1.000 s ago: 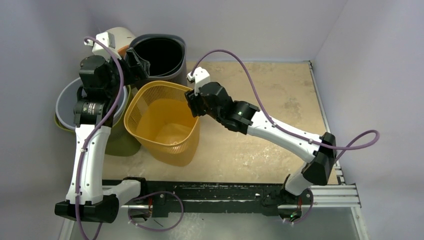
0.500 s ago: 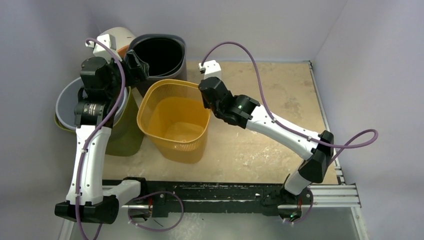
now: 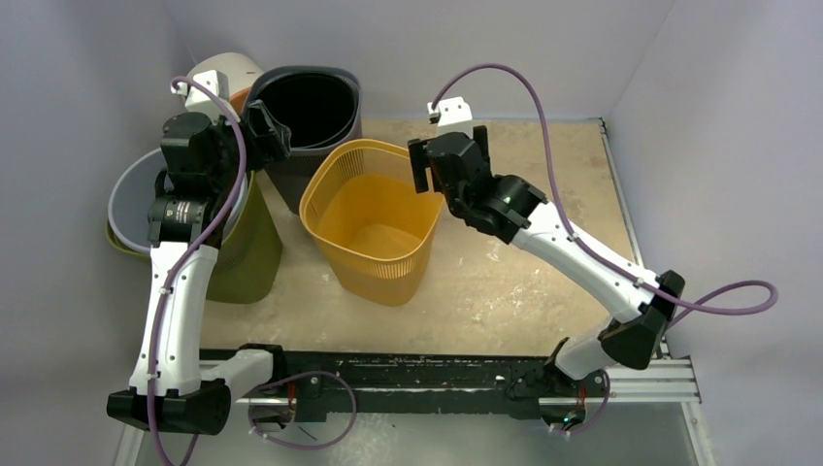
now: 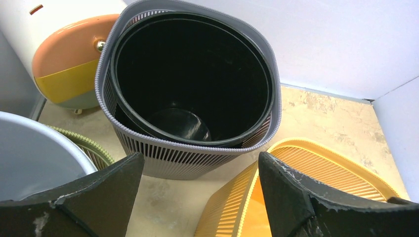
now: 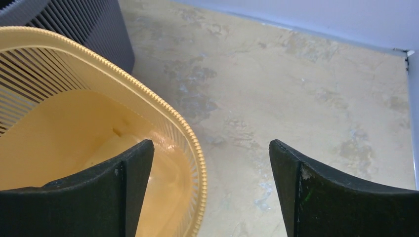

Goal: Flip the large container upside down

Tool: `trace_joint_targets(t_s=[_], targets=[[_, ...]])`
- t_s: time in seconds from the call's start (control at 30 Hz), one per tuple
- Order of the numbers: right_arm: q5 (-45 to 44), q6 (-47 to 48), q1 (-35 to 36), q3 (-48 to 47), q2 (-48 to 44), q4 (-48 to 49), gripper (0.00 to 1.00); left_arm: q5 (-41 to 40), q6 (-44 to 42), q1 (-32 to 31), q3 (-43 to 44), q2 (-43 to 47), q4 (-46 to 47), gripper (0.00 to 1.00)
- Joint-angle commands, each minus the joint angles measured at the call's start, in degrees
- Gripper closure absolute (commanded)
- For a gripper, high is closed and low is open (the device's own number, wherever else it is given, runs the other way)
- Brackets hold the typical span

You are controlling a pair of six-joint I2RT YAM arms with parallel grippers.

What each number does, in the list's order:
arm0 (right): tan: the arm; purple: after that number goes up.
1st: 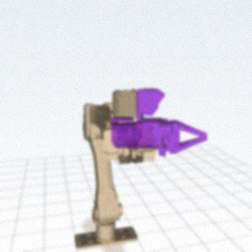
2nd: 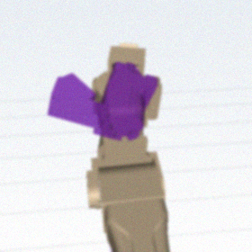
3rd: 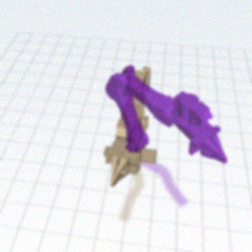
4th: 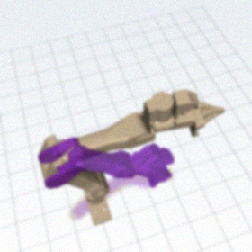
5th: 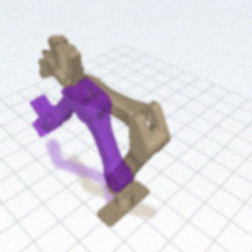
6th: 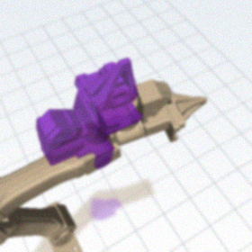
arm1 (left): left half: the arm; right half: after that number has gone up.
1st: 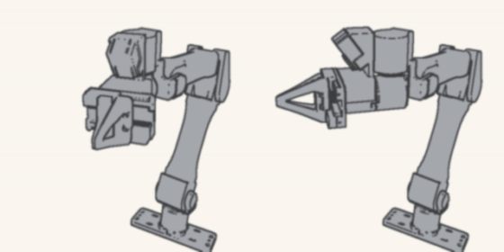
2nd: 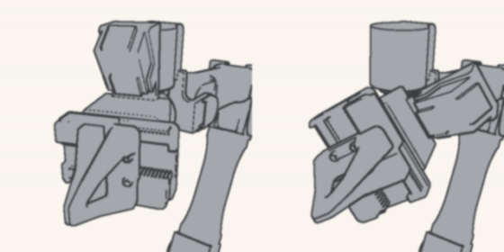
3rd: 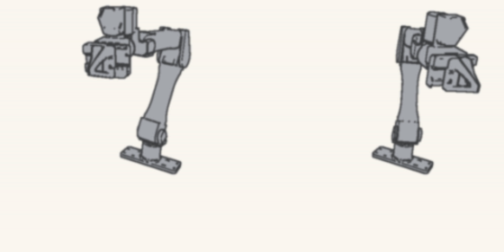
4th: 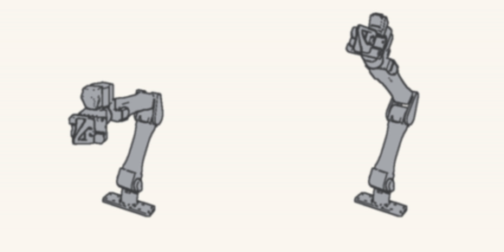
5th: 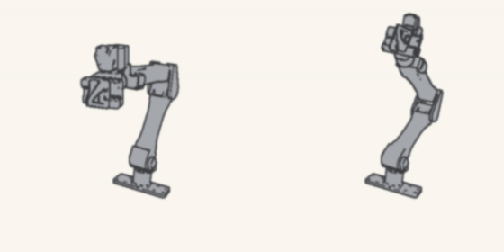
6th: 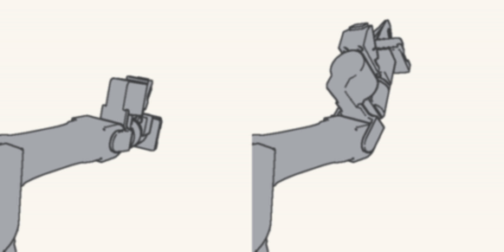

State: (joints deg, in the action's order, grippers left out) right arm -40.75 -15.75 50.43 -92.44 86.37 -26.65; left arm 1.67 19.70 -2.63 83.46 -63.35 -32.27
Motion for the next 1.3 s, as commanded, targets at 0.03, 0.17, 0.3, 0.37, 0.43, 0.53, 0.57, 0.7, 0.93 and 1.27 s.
trace_joint_targets(t_s=[0.03, 0.17, 0.3, 0.37, 0.43, 0.53, 0.57, 0.7, 0.93, 1.27], targets=[[-1.57, 8.79, 0.30, -1.40, -4.51, 4.31, 0.12, -0.82, -0.65, 0.35, 0.07, 0.36, 2.14, 0.17], [9.36, 11.77, 1.70, -6.55, -4.48, 3.29, 0.20, -2.00, -0.14, 0.35, 1.33, 0.01, 1.27, 0.17], [19.67, 14.39, 6.92, -15.23, 0.20, -0.41, 0.25, -3.48, 0.76, 0.35, 2.92, -0.61, 0.75, 0.17], [22.60, 16.36, 10.41, -16.95, 2.04, 0.13, 0.26, -6.09, 1.38, 0.37, 5.83, -1.67, -0.78, 0.17], [25.29, 17.00, 12.92, -17.72, 3.40, 1.47, 0.25, -8.65, 1.48, 0.35, 10.73, -3.67, -3.75, 0.17], [29.49, 15.99, 14.47, -17.78, 5.42, 3.31, 0.28, -9.52, 1.39, 0.35, 17.41, -7.06, -7.75, 0.17], [31.07, 15.53, 14.74, -17.84, 6.45, 3.58, 0.29, -9.42, 1.51, 0.35, 18.48, -7.47, -8.56, 0.17], [34.94, 14.88, 15.72, -18.72, 9.50, 4.13, 0.33, -8.63, 2.30, 0.36, 17.37, -6.10, -6.81, 0.17], [36.34, 14.78, 16.98, -20.48, 13.13, 5.42, 0.35, -8.32, 1.63, 0.35, 14.93, -4.21, -5.88, 0.17], [36.32, 14.17, 17.07, -20.94, 17.66, 6.32, 0.38, -9.22, 0.20, 0.35, 12.84, -2.54, -6.05, 0.17]])
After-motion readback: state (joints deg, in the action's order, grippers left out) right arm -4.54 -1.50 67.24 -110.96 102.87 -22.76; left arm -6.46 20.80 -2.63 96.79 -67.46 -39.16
